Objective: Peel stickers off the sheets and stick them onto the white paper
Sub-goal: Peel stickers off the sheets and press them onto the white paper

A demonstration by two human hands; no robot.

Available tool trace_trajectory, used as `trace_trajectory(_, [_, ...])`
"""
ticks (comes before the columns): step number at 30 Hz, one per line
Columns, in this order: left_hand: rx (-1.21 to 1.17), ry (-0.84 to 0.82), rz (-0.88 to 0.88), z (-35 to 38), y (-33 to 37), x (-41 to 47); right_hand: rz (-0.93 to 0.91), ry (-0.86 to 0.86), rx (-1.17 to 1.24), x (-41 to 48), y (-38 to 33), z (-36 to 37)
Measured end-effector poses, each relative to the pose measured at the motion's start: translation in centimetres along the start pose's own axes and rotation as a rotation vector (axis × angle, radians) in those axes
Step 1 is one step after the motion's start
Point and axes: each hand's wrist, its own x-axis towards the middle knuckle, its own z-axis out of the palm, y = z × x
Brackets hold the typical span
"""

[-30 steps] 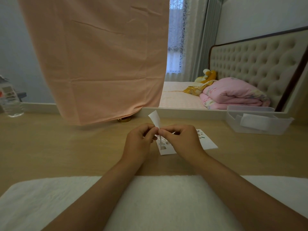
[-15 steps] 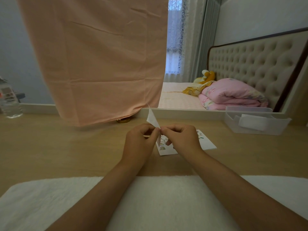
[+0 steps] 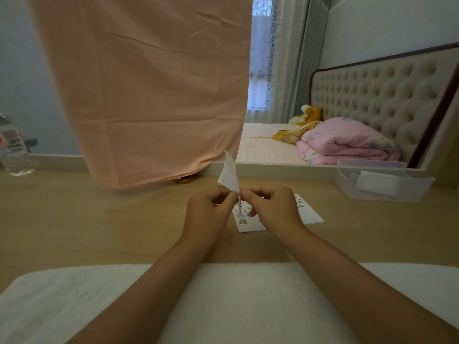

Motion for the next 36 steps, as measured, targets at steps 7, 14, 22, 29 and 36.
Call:
trace_trajectory(7, [-0.010,0.026,0.025,0.16,0.24,-0.20,0.029,0.043,-0.012,0.00,-0.28,0.37])
trace_trajectory(14, [-0.072,0.022,-0.032,0.61,-0.36,0.04,0.249,-0.038,0.155,0.08,-0.63,0.22])
trace_trajectory(22, [-0.296,0.032,-0.219,0.40,0.05,0.35,0.316,-0.179,0.278,0.23,-0.46,0.09])
trace_trajectory(29, [-0.312,0.013,-0.253,0.42,0.12,0.43,0.329,-0.222,0.303,0.52,-0.06,-0.02])
trace_trajectory(36, [-0.156,0.000,-0.094,0.29,0.06,0.28,0.174,-0.130,0.164,0.28,-0.49,0.01])
